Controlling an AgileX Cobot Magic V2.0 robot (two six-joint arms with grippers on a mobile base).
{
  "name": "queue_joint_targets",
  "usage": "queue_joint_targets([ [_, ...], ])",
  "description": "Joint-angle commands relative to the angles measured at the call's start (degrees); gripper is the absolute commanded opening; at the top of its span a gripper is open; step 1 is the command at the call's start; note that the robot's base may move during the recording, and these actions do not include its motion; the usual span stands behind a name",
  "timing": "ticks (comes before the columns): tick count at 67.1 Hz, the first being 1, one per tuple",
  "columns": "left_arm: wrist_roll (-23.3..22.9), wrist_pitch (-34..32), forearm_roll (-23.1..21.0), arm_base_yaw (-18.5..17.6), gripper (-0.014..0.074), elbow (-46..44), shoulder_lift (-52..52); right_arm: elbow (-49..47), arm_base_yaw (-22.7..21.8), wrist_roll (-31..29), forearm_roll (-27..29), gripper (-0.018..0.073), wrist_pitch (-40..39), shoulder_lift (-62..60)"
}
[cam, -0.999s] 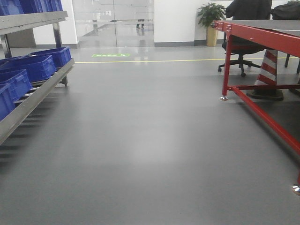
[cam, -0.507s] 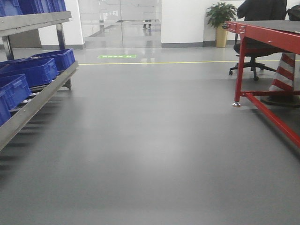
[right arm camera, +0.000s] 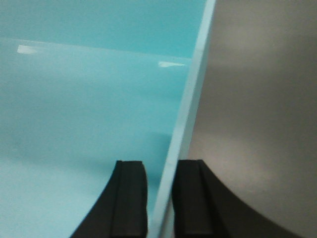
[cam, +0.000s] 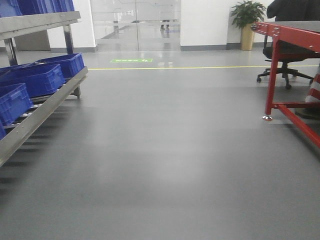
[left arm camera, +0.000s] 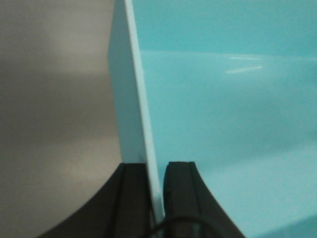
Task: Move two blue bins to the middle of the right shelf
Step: 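Drive the base away from the shelf holding the teal bin, then turn the base and approach the shelf of blue bins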
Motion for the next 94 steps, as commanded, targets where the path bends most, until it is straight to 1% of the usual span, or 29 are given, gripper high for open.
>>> queue_joint_targets([
  [1, 0.6, -2.1, 0.59, -0.01, -0.0111, -0.7, -0.97, -0.44, -0.57, 0.03, -3.26, -0.0151, -1.99, -0.22],
  [94, 0.6, -2.1, 0.69, -0.01, -0.0111, -0.7, -0.97, -0.44, -0.57, 0.03, -3.26, -0.0151, -2.21, -0.02],
])
